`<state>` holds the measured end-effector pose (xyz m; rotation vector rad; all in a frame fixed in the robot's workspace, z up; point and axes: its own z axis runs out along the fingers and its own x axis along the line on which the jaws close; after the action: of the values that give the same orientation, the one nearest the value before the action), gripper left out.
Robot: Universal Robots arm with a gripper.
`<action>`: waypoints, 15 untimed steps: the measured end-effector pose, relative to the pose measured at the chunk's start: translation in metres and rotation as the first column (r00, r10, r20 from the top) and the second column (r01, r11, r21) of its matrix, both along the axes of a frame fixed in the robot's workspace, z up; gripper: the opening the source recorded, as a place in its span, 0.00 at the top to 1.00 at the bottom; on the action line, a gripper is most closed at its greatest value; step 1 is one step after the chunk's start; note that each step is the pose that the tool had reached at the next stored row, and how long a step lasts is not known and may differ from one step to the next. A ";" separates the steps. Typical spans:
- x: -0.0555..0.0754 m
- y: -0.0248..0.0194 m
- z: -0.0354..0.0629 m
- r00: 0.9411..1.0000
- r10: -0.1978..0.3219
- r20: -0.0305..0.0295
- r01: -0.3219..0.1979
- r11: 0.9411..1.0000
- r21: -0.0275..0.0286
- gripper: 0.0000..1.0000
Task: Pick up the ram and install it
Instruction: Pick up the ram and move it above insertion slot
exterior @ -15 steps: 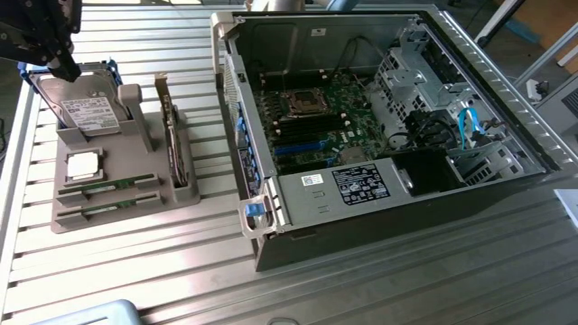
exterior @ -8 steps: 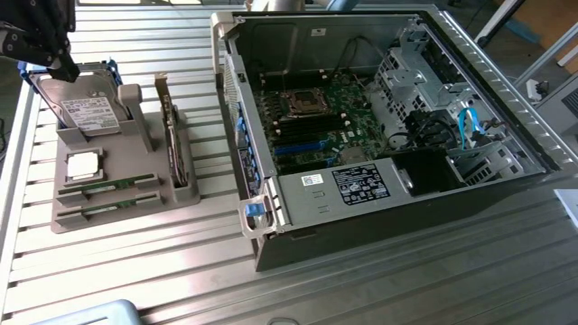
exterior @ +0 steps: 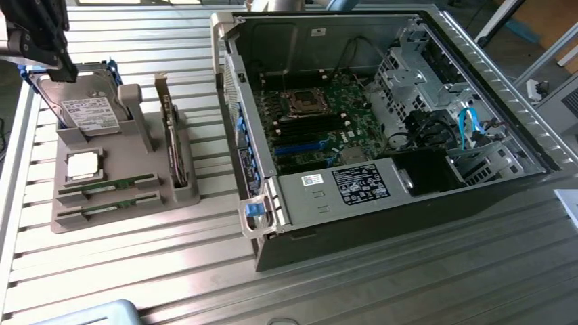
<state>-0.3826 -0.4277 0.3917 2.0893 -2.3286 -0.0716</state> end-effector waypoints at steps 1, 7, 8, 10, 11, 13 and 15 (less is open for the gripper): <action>0.000 0.0000 0.0000 1.000 0.018 0.000 -0.018 1.000 0.000 0.89; 0.000 0.0000 0.0000 0.993 0.115 0.000 -0.115 0.993 0.000 0.89; 0.000 0.0000 0.0000 0.993 0.116 0.000 -0.116 0.993 0.000 0.89; 0.000 0.0000 0.0000 0.993 0.116 0.000 -0.116 0.993 0.000 0.89; 0.000 0.0000 0.0000 0.993 0.116 0.000 -0.116 0.993 0.000 0.89; 0.000 -0.0012 0.0000 0.993 0.116 0.000 -0.116 0.993 0.000 0.89; 0.000 -0.0049 0.0000 0.993 0.116 0.000 -0.116 0.993 0.000 0.89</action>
<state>-0.3826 -0.4326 0.3916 2.2188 -2.2017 -0.0703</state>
